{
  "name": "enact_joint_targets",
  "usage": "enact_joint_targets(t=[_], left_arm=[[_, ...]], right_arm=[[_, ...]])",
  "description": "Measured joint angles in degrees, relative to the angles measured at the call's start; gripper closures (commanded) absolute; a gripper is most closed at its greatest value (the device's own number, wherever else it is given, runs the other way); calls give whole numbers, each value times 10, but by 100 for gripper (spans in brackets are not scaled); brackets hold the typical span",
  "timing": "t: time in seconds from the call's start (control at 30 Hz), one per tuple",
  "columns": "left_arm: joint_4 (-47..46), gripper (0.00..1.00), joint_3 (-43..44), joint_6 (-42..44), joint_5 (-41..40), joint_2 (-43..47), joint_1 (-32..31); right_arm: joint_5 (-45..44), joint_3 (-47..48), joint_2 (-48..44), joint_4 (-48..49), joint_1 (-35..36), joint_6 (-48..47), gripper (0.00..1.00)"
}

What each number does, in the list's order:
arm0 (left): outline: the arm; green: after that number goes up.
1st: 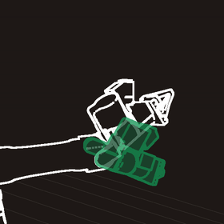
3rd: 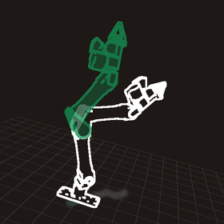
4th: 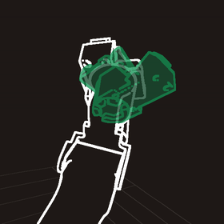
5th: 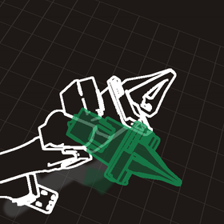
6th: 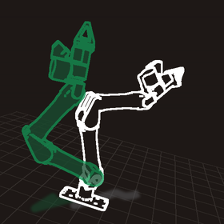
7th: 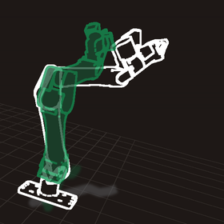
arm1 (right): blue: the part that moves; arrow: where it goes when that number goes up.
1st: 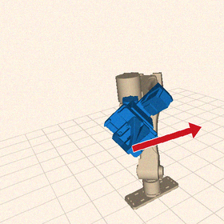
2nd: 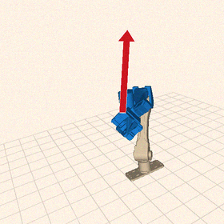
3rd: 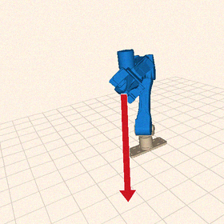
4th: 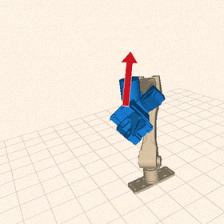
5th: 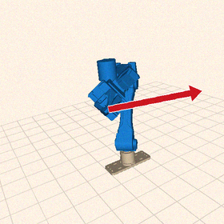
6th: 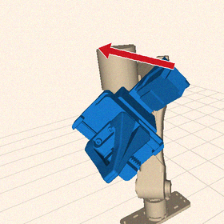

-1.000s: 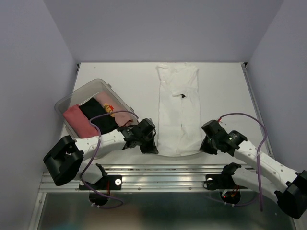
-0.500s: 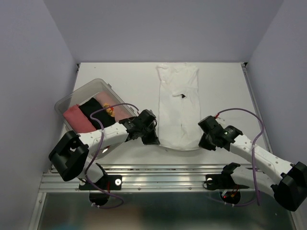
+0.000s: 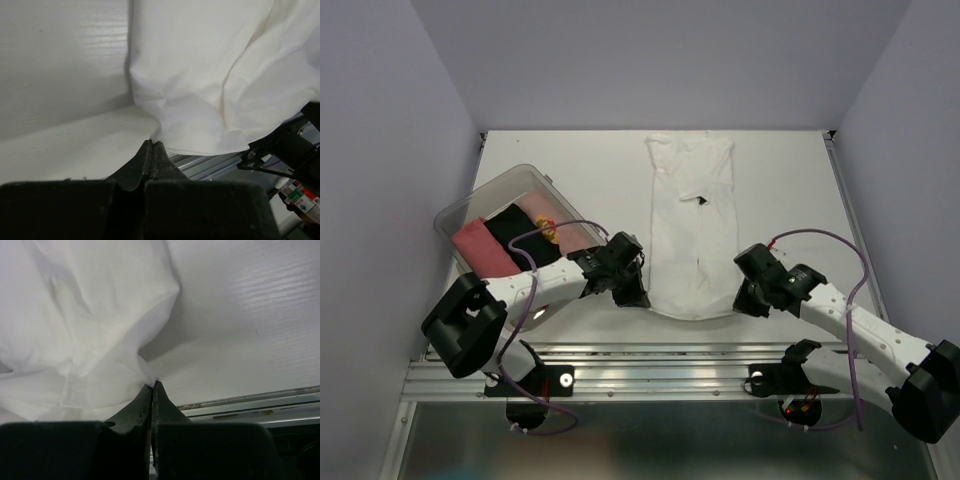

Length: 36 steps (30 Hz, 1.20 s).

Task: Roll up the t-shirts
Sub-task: Roll the T-shirt to the center of the board.

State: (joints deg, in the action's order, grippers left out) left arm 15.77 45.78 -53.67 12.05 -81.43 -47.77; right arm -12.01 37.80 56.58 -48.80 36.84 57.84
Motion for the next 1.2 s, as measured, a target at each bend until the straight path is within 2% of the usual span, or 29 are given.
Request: enact_joint_targets(t=[0.2, 0.5, 0.77, 1.2], left_arm=[[11, 100, -29, 3, 17, 16, -4], [21, 100, -46, 1, 31, 25, -14], [20, 100, -69, -12, 41, 29, -23], [30, 100, -52, -29, 38, 30, -24]], right_arm=[[43, -20, -7, -8, 0, 0, 99], [62, -20, 12, -23, 0, 0, 99], [66, -20, 7, -36, 0, 4, 99], [56, -14, 4, -43, 0, 7, 99]])
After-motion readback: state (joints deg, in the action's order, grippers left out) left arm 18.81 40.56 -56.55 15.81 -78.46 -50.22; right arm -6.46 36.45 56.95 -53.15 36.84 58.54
